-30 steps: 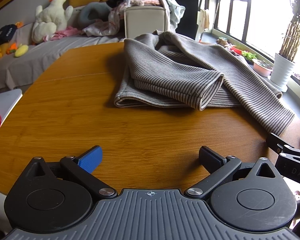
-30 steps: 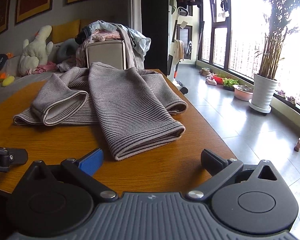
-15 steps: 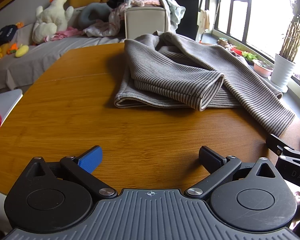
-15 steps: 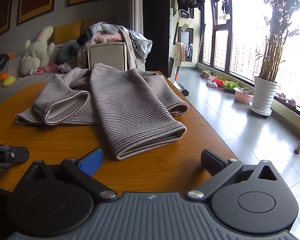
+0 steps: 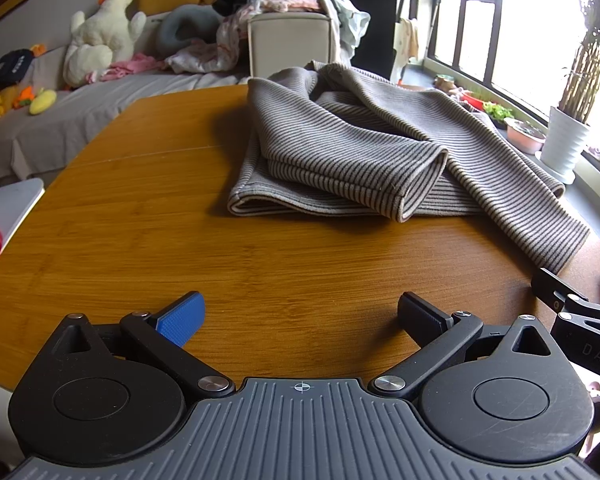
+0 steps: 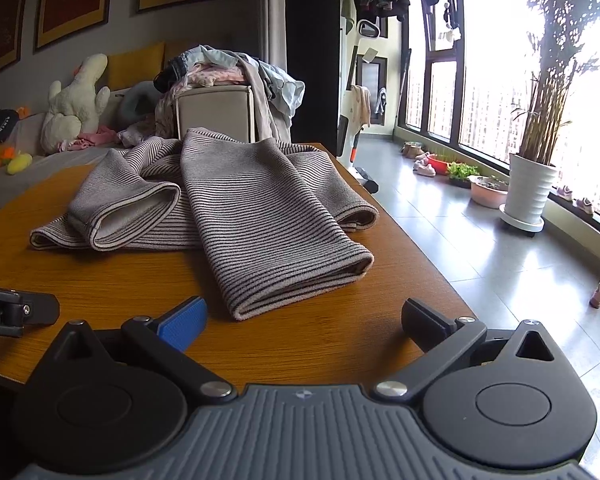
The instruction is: Fold clothes
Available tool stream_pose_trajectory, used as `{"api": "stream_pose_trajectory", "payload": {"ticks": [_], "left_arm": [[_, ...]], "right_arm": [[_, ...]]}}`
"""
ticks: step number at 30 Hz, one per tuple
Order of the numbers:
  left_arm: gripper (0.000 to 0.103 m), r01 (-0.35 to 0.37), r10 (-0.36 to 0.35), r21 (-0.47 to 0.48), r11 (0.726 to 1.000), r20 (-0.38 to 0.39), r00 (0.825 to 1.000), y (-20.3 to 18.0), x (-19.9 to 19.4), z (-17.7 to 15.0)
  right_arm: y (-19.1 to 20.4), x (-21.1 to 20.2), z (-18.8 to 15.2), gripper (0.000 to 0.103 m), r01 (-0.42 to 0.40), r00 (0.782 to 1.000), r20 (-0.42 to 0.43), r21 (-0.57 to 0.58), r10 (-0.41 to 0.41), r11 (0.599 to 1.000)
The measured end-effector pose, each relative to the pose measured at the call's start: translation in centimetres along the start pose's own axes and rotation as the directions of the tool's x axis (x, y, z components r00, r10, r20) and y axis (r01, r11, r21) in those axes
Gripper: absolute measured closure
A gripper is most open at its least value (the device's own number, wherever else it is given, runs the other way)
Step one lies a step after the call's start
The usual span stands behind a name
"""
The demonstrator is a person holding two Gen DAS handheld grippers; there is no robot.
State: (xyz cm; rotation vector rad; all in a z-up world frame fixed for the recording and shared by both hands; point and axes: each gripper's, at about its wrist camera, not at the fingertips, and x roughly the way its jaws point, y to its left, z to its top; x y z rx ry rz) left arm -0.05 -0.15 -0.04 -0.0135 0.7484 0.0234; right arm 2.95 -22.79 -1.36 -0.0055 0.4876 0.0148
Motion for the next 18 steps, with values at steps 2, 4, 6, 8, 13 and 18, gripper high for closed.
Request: {"api": "stream_pose_trajectory", "payload": {"ticks": [2,4,6,8,13,18], "left_arm": [[0.000,-0.006,0.006,0.002,1.000,0.004,1.000,0.03,0.00,-0.01],[0.000,-0.004,0.004,0.001,1.000,0.004,1.000,0.04,0.00,-0.03],[0.000,-0.004,0.004,0.002,1.000,0.005,1.000,0.05,-0.01,-0.03],[0.000,-0.005,0.005,0.005,1.000,0.002,1.000,0.08,0.00,-0.02],[0.000,0.002,-0.002,-0.002,1.000,0.015,1.000,0.09,-0.07,-0.06],[0.000,-0.004,0.004,0.003,1.000,0.006,1.000,0.04,0.00,-0.11]], "right_arm": [[-0.04,-0.02,-0.04,0.000,-0.004,1.000,0.001,-0.002,0.004,1.000],[-0.07,-0.08,-0.10,0.000,-0.006,1.000,0.005,-0.002,0.006,1.000],[-0.10,-0.15,-0.19,0.000,-0.007,1.000,0.010,-0.003,0.007,1.000],[-0.09,-0.19,-0.22,0.000,-0.009,1.000,0.012,-0.004,0.010,1.000],[-0.02,-0.23,-0.29,0.000,-0.009,1.000,0.021,-0.004,0.010,1.000],[-0.02,-0.28,-0.46,0.000,-0.007,1.000,0.029,-0.002,0.007,1.000]]}}
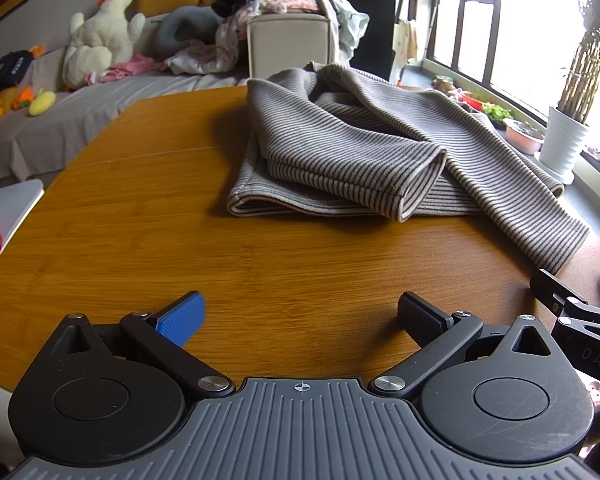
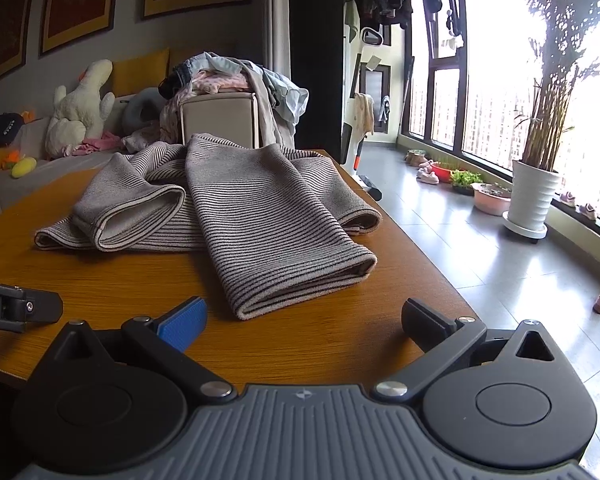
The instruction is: Fold clothes
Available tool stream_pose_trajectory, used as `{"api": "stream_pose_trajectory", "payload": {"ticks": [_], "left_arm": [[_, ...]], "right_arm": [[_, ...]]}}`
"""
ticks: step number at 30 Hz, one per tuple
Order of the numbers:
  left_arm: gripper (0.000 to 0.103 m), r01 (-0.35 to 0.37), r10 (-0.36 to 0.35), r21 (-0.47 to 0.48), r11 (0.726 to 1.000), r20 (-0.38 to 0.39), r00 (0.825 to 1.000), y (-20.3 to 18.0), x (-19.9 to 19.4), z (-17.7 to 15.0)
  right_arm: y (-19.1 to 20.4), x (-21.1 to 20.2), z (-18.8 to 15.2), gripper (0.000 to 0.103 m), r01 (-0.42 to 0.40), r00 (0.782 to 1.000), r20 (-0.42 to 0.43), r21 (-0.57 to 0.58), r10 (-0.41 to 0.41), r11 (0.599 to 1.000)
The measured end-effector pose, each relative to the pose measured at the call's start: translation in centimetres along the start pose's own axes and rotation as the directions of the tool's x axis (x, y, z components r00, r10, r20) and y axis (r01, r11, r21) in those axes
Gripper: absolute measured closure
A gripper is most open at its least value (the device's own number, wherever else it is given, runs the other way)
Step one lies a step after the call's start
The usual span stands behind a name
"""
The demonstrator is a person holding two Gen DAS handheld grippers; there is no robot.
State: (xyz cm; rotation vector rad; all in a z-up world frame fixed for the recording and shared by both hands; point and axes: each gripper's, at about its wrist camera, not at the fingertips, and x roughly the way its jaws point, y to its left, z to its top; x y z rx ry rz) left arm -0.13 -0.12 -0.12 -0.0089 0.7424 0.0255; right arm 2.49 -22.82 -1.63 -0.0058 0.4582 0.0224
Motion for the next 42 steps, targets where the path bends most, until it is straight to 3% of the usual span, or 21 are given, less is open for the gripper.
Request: {"api": "stream_pose_trajectory", "payload": {"ticks": [5,9,10,12,16,21,23,26,30,32,35,42], "left_arm": [[0.000,0.023,-0.023,0.003,1.000,0.004,1.000,0.1,0.0,0.1],[0.000,0.104,-0.104,0.023,0.994,0.000,0.995,1.0,0.5,1.2],[0.000,0.126,-0.127,0.031,0.992,0.034,0.991,1.2,0.4,1.7],[0.000,0.145,-0.151,0.063,0.987,0.105,0.983,1.5,0.0,2.8],[0.000,0.166,-0.187,0.139,0.976,0.148,0.971,1.7,0.3,5.9],[0.000,0.284,-0.291,0.067,0.957,0.161,0.943,2.1,3.2,10.5],[0.000,0.307,-0.312,0.058,0.950,0.161,0.936,2.0,5.1,12.0],[0.000,0.358,-0.362,0.056,0.932,0.100,0.927,1.8,8.2,13.1],[0.000,0.401,-0.400,0.049,0.915,-0.029,0.916,1.8,12.0,13.2],[0.000,0.414,-0.412,0.071,0.908,-0.032,0.910,2.2,12.7,12.9],[0.000,0.432,-0.432,0.100,0.896,-0.027,0.901,2.9,12.3,12.3],[0.000,0.420,-0.420,0.067,0.905,-0.022,0.907,5.8,9.3,10.0]], "right_arm": [[0.0,0.1,0.2,0.000,-0.019,1.000,-0.006,-0.009,0.019,1.000],[-0.4,0.6,1.6,0.000,-0.132,0.989,-0.071,-0.032,0.130,0.991],[-0.7,0.7,2.2,0.000,-0.173,0.982,-0.086,-0.022,0.170,0.985],[-1.2,0.7,3.6,0.000,-0.229,0.971,-0.071,0.002,0.228,0.973],[-1.1,1.2,7.5,0.000,-0.223,0.973,0.048,-0.043,0.225,0.974],[-0.1,5.7,12.0,0.000,-0.218,0.973,0.056,-0.067,0.222,0.974],[0.3,8.3,13.0,0.000,-0.225,0.974,0.022,-0.051,0.226,0.973],[0.4,12.8,13.7,0.000,-0.240,0.968,-0.065,0.024,0.241,0.970],[1.8,17.7,13.6,0.000,-0.313,0.929,-0.175,0.103,0.327,0.944],[2.5,19.8,13.5,0.001,-0.344,0.903,-0.221,0.138,0.367,0.929],[4.2,19.2,12.9,0.001,-0.393,0.884,-0.232,0.101,0.406,0.914],[6.6,14.6,10.5,0.000,-0.502,0.826,-0.252,0.074,0.504,0.861]]}}
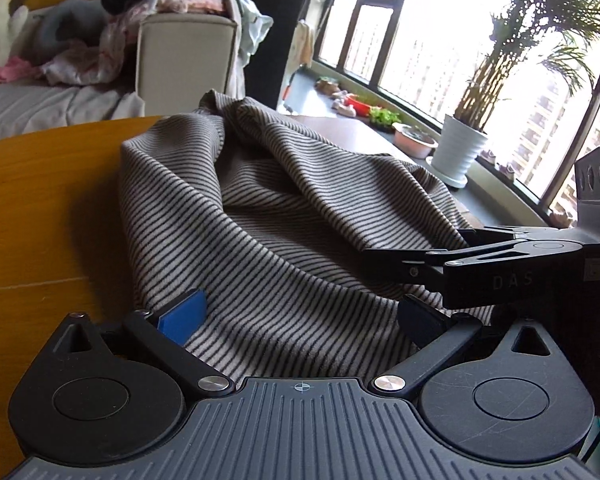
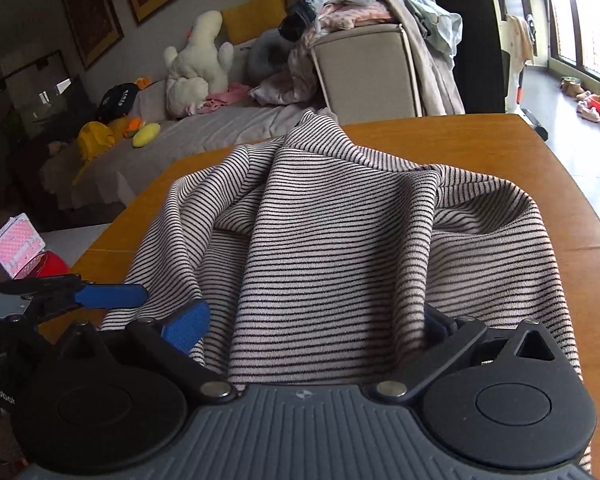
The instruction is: Fold clothes
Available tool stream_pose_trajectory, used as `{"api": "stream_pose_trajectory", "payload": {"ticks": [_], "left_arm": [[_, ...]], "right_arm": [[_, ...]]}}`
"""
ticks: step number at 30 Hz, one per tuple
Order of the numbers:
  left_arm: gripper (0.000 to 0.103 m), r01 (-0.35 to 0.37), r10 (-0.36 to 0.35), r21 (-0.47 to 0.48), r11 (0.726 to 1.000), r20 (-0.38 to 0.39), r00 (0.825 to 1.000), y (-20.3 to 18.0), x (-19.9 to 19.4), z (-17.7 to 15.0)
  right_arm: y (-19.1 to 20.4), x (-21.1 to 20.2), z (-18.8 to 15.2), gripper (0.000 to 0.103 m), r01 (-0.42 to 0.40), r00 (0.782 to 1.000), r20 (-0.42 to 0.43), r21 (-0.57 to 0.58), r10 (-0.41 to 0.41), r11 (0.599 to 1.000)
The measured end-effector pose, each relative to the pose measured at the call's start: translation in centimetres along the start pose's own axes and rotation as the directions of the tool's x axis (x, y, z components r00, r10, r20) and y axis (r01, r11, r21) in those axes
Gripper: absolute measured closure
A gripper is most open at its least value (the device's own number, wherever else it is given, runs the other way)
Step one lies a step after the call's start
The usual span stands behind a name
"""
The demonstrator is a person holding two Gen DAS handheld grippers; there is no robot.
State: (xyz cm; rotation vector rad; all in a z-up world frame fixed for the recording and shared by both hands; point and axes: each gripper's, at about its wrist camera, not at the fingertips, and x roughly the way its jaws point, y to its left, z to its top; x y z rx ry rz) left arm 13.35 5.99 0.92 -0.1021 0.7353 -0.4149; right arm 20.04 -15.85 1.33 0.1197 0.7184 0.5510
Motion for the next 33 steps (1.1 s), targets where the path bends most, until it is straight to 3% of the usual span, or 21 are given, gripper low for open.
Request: {"api": "stream_pose_trajectory", "payload": {"ticks": [4,8,11,13,16,21,30,33], "left_arm": [[0.000,0.021,-0.019,0.054,0.998,-0.028,0.999,0.2,-3.5,-2.4],[0.000,0.073,-0.070,0.058,0.996,-0.041,0.997,1.0,-7.7,-3.7],[0.000,-0.050,0.049,0.017,0.999,0.024,0.999,2.3,-9.8,-2.9],[0.000,-0.125,0.127,-0.056,0.991,0.034,0.991,3.4,-9.6,-2.0],[0.000,-0.159,0.163,-0.139,0.977,0.016,0.987,4.6,-7.7,-1.3],[0.003,-0.165,0.163,-0.139,0.976,-0.027,0.986,3.4,-4.8,-1.9],[0.000,-0.251,0.246,-0.104,0.962,-0.060,0.967,2.1,-3.9,-2.6],[0.000,-0.283,0.280,-0.034,0.959,-0.062,0.958,1.1,-3.6,-2.9]], "right_arm": [[2.1,-2.2,-2.3,0.000,-0.048,0.999,-0.011,-0.024,0.048,0.999],[3.5,-3.3,-3.7,0.000,-0.036,0.999,0.003,-0.069,0.036,0.997],[3.8,-3.5,-3.7,0.000,-0.021,1.000,0.006,-0.072,0.022,0.997],[3.7,-3.5,-3.8,0.000,-0.024,1.000,0.010,-0.068,0.025,0.997],[3.2,-3.5,-3.7,0.000,-0.036,0.999,0.019,-0.048,0.037,0.998],[2.7,-3.4,-3.7,0.000,-0.049,0.998,0.032,-0.024,0.050,0.998],[2.1,-3.7,-3.7,0.000,-0.066,0.997,0.050,0.004,0.066,0.998],[2.0,-4.2,-3.8,0.000,-0.031,0.997,0.067,0.023,0.030,0.999]]}}
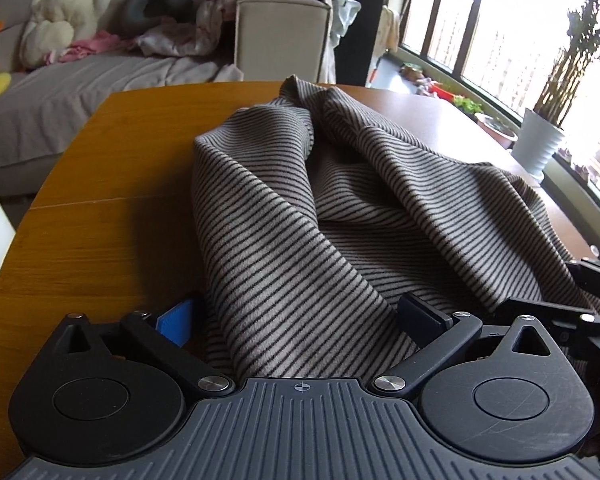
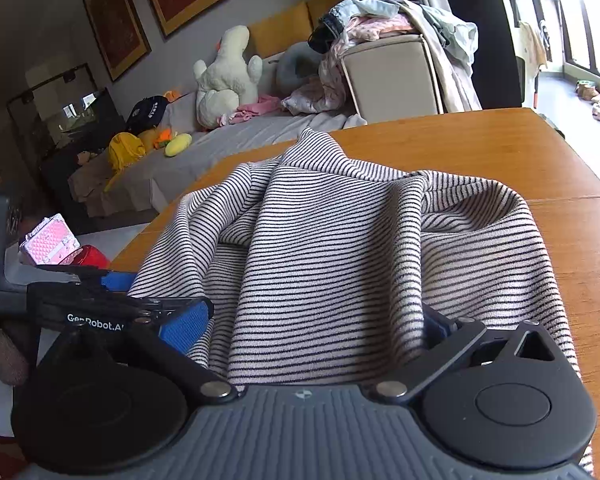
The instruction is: Fold clothes
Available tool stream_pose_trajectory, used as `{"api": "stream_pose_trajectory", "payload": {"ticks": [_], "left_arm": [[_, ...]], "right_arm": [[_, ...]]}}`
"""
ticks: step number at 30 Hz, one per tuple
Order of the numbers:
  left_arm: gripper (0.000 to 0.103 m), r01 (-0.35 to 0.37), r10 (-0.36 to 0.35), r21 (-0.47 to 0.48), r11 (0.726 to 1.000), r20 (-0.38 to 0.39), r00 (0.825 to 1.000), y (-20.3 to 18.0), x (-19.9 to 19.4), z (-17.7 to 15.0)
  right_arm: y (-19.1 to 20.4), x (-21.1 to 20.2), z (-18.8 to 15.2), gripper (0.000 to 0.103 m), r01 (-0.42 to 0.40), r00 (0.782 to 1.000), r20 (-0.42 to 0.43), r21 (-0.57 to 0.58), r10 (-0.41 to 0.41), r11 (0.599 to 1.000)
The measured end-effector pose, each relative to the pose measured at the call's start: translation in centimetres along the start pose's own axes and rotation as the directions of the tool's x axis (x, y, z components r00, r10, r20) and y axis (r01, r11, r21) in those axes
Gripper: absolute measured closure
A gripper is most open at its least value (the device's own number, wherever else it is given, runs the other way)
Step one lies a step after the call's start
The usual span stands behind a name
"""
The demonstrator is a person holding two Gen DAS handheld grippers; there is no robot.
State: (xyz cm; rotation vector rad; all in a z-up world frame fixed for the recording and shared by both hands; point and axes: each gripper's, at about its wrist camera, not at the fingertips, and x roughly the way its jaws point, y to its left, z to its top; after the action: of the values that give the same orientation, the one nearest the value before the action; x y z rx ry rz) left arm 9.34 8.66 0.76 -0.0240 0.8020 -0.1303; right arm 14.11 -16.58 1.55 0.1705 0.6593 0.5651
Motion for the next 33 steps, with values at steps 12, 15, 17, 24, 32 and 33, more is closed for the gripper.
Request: {"api": "stream_pose_trajectory", "payload": {"ticks": [12,15,17,24,32,33], "left_arm": [[0.029,0.057,-0.054,-0.031,0.998,0.082,0.995,2.9,0.1,2.8],[0.029,0.087,-0.081,-0.072,0.994,0.082,0.993,3.9,0.7,3.3],[0.029,0.105,-0.098,-0.085,0.991,0.083,0.992,4.5,0.8,3.4],[0.012,0.182,-0.169,-0.106,0.978,0.118,0.979,6.6,-0.2,3.9],[0.009,0.212,-0.203,-0.130,0.969,0.080,0.976,6.8,2.0,4.7],[0.009,0.212,-0.204,-0.122,0.970,0.074,0.976,6.6,2.3,4.7]], "right_arm": [[7.0,1.5,5.5,0.037,0.150,0.989,0.074,-0.417,-0.131,0.897],[8.0,5.5,4.7,0.034,0.155,0.984,0.000,-0.488,-0.177,0.859],[7.7,7.1,4.1,0.036,0.127,0.978,-0.073,-0.524,-0.193,0.842],[3.6,4.7,8.2,0.094,0.320,0.932,0.085,-0.649,-0.353,0.690],[-8.6,7.0,12.5,0.096,0.558,0.829,0.131,-0.233,-0.543,0.796],[-9.1,7.8,11.9,0.096,0.546,0.837,0.118,-0.218,-0.534,0.809]]}}
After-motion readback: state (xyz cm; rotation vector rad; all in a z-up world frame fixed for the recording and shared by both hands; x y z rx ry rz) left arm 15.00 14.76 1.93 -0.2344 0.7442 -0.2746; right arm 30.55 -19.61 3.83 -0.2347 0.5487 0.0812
